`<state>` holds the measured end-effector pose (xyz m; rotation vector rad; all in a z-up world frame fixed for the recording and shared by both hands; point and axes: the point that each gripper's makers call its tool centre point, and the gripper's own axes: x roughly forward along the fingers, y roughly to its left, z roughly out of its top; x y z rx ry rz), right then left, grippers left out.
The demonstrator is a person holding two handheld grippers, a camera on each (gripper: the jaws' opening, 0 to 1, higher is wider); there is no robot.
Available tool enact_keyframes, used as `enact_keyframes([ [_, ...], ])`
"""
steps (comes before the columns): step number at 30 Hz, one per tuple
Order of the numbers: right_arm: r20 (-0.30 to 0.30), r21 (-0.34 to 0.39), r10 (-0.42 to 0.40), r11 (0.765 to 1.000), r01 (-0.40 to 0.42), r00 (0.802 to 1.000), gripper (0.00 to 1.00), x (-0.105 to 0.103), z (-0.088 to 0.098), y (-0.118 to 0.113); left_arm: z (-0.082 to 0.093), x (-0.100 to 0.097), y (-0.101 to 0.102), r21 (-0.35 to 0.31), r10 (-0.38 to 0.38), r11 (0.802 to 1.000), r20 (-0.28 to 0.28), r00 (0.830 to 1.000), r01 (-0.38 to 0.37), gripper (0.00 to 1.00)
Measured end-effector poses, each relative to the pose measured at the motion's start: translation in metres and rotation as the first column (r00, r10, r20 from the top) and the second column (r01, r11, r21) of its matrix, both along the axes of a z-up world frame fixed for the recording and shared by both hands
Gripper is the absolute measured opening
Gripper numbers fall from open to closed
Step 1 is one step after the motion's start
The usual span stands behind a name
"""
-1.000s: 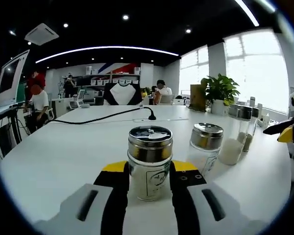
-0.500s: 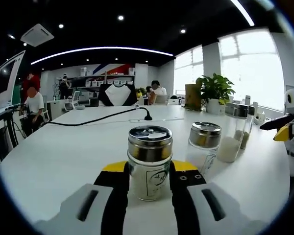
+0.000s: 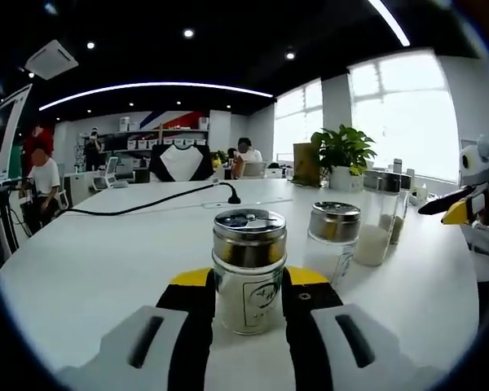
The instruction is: Rotate the seasoning bottle until the label or dispensing opening points toward the visible target arrow and the bottle remains upright within the marked orientation range
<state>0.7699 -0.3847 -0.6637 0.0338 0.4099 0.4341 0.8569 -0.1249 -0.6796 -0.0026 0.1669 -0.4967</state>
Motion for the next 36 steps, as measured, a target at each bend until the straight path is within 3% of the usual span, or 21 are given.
enact_keyframes([
  [14,0.012,0.004,-0.017,1.000,0.017,1.000,0.87,0.002,0.001,-0.003,0.000,-0.001,-0.002,0.001,-0.037,0.999,0.015,0.999,0.037,0.34],
  [18,0.017,0.011,-0.016,1.000,0.016,1.000,0.87,0.003,0.003,0.001,-0.001,-0.002,-0.002,0.047,-0.037,0.998,0.016,0.999,0.036,0.34],
  [22,0.023,0.012,-0.019,1.000,0.018,1.000,0.86,0.005,0.005,0.001,0.009,-0.005,0.001,-0.023,-0.004,1.000,0.025,1.000,0.005,0.58],
  [26,0.027,0.015,-0.027,1.000,0.026,0.999,0.86,0.007,0.005,-0.001,0.015,-0.014,0.005,0.010,0.009,1.000,0.038,0.999,-0.010,0.60],
  [32,0.045,0.036,-0.037,0.999,0.035,0.998,0.86,0.010,0.006,-0.001,0.025,-0.025,0.009,0.000,0.038,0.999,0.054,0.998,-0.038,0.63],
  [34,0.045,0.039,-0.033,0.999,0.031,0.998,0.85,0.010,0.005,0.000,0.025,-0.029,0.013,0.095,0.067,0.993,0.072,0.995,-0.074,0.62],
  [36,0.050,0.023,-0.038,0.999,0.037,0.998,0.85,0.011,0.002,0.000,0.026,-0.033,0.010,0.077,0.065,0.995,0.069,0.995,-0.071,0.63],
])
